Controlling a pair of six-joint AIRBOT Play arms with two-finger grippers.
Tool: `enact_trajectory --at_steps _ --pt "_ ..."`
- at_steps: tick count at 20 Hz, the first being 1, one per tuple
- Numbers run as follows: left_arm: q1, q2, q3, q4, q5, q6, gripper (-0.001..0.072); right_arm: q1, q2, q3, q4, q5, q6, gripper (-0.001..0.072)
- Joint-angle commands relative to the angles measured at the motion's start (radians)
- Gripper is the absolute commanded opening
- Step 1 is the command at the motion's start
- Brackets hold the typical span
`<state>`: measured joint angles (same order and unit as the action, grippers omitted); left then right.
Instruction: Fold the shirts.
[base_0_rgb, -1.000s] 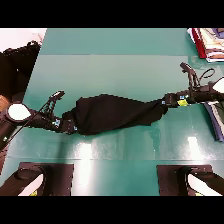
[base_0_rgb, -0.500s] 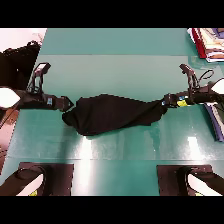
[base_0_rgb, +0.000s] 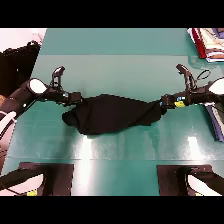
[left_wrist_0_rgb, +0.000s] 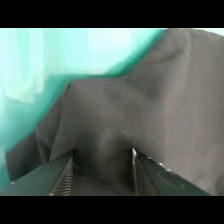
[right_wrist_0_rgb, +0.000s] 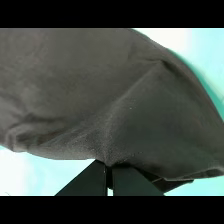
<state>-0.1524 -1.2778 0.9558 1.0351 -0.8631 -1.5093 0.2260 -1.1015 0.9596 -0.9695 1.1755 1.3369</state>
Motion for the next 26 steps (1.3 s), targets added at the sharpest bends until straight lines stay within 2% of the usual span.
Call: enact_trajectory --at_steps 1,2,6,13,17,20,23,26 --pt "-0.001 -0.048 0.033 -0.019 0.033 -0.010 0.0153 0.013 0.000 0.000 0.000 -0.006 0.000 0.0017" --pt "0.000 -0.047 0.055 -0.017 0.029 -0.009 0.0028 0.013 0.000 0.000 -0.002 -0.006 0.000 0.0017" --pt "-0.001 0.003 0.217 0.036 -0.040 -0.010 0.0024 0.013 0.000 0.099 -0.003 0.010 -0.015 0.0017" --pt "-0.001 0.381 0.601 0.214 -0.100 -0.009 0.0024 0.013 0.002 0.581 -0.053 0.101 -0.021 0.0017" --pt "-0.001 0.531 0.704 0.214 -0.120 -0.010 0.0024 0.013 0.053 0.764 -0.068 0.119 -0.021 0.0018" --pt "-0.001 0.585 0.723 0.210 -0.143 -0.010 0.0024 0.013 0.116 0.861 -0.148 0.132 -0.020 0.0017" --pt "-0.001 0.558 0.701 0.207 -0.304 -0.050 0.0024 0.013 0.150 0.870 -0.156 0.179 -0.010 0.0017" --pt "-0.001 0.484 0.573 0.200 -0.520 -0.058 0.0024 0.013 0.150 0.735 -0.156 0.272 0.027 0.0017"
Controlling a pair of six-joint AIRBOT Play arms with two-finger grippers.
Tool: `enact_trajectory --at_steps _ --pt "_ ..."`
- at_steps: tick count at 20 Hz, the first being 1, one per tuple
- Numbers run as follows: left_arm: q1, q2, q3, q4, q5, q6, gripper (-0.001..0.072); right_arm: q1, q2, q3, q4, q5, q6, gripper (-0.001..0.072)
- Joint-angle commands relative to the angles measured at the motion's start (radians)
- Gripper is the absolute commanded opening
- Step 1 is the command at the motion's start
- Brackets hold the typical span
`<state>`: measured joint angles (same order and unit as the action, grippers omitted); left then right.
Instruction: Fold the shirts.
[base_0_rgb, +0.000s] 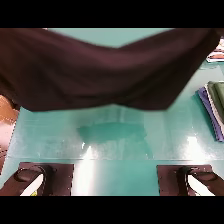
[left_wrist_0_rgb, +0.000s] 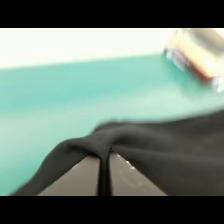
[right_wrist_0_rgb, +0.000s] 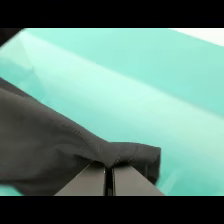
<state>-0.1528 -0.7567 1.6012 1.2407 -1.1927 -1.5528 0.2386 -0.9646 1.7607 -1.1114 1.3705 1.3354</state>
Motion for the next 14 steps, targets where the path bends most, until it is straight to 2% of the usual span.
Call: enact_trajectory --at_steps 1,3,6,10,11,12,13,14 --pt "0.000 -0.056 -0.149 -0.023 -0.240 -0.014 0.0024 0.001 0.013 -0.143 -0.013 0.097 0.030 0.0017" --pt "0.000 -0.068 -0.343 -0.063 -0.254 -0.011 0.0024 0.001 0.013 -0.308 -0.008 0.106 0.029 0.0017" --pt "0.000 -0.069 -0.650 -0.100 -0.195 -0.010 0.0025 0.001 0.013 -0.546 -0.006 0.056 0.029 0.0017" --pt "0.000 -0.069 -0.934 -0.101 -0.023 -0.011 0.0027 0.001 0.013 -0.724 -0.006 -0.029 0.029 0.0017" --pt "0.000 -0.069 -0.960 -0.101 0.008 -0.011 0.0145 0.000 0.013 -0.744 -0.006 -0.040 0.029 0.0017" --pt "0.000 -0.069 -0.961 -0.100 0.022 -0.011 0.0477 0.001 0.013 -0.757 -0.006 -0.046 0.029 0.0017" --pt "0.000 -0.069 -0.948 -0.095 0.028 -0.010 0.0654 0.001 0.013 -0.766 -0.006 -0.052 0.029 0.0017" --pt "0.000 -0.069 -0.917 -0.072 0.023 -0.006 0.0654 0.000 0.013 -0.767 -0.006 -0.055 0.029 0.0017"
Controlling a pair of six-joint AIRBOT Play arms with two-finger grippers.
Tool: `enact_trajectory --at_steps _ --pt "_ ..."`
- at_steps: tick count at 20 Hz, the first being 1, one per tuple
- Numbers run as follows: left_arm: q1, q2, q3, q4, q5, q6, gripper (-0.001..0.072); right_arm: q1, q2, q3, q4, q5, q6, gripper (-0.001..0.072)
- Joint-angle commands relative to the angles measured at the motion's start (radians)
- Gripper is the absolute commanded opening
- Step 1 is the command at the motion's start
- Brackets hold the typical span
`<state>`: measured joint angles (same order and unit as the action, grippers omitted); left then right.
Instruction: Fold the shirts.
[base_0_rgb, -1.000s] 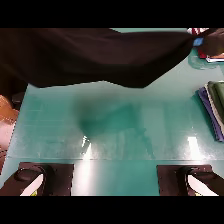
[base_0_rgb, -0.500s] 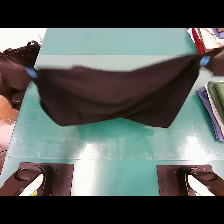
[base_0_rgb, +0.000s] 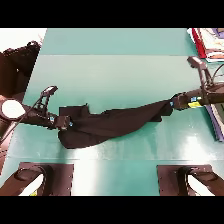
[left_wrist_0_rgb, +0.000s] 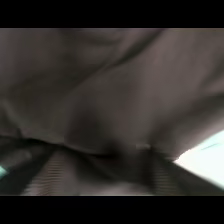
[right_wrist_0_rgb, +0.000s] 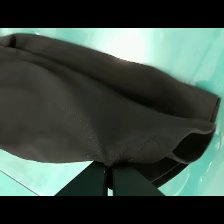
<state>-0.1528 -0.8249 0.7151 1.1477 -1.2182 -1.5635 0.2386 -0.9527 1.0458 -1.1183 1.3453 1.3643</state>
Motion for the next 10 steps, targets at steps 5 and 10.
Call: enact_trajectory --at_steps 5,10 --pt "0.024 -0.002 0.203 0.417 0.032 -0.055 0.0653 0.000 0.001 -0.052 0.001 -0.041 0.000 0.0017" --pt "0.321 -0.090 0.140 0.240 0.079 -0.024 0.0652 0.000 0.001 -0.052 0.001 -0.055 0.000 0.0017"
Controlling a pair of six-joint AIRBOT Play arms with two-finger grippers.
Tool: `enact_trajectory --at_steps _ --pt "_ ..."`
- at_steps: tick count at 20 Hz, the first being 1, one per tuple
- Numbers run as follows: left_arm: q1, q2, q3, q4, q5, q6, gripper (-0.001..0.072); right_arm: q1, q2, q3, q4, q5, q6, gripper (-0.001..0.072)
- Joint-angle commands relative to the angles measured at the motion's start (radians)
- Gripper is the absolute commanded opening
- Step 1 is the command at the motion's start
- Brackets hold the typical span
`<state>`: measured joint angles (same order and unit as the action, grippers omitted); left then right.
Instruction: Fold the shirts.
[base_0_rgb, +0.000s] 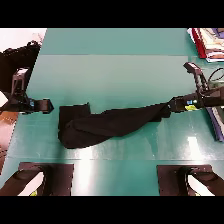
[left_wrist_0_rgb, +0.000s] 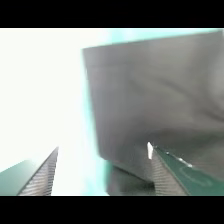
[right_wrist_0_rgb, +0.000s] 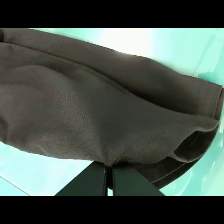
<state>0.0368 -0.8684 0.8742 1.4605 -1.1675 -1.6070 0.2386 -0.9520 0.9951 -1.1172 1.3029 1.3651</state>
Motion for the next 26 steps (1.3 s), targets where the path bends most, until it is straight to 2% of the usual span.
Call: enact_trajectory --at_steps 1,3,4,11,16,18,24,25,26 --pt "0.171 -0.079 -0.043 -0.154 0.034 0.058 0.0651 0.000 0.000 -0.002 0.000 -0.016 0.000 0.0017" --pt "0.216 -0.156 -0.085 -0.289 0.035 0.137 0.0652 0.000 0.000 -0.002 0.000 -0.020 0.000 0.0017" --pt "0.226 -0.195 -0.100 -0.311 0.034 0.166 0.0652 0.001 0.000 -0.002 0.000 -0.018 0.000 0.0017" --pt "0.225 -0.342 -0.114 -0.319 0.056 0.179 0.0652 0.000 0.000 -0.002 0.000 -0.018 0.000 0.0018" --pt "0.219 -0.376 -0.151 -0.432 0.110 0.213 0.0650 0.000 0.000 -0.002 0.000 -0.022 0.000 0.0018" --pt "0.196 -0.376 -0.153 -0.448 0.138 0.213 0.0500 0.001 0.000 -0.002 0.000 -0.021 0.007 0.0017" --pt "0.180 -0.370 -0.153 -0.455 0.140 0.212 0.0457 0.000 0.000 -0.002 0.000 -0.021 0.007 0.0017" --pt "0.180 -0.370 -0.153 -0.455 0.132 0.213 0.0190 0.000 0.000 -0.002 0.000 -0.021 0.007 0.0018" --pt "0.180 -0.370 -0.153 -0.455 0.128 0.220 0.0033 0.000 0.000 -0.002 0.000 -0.021 0.007 0.0018"
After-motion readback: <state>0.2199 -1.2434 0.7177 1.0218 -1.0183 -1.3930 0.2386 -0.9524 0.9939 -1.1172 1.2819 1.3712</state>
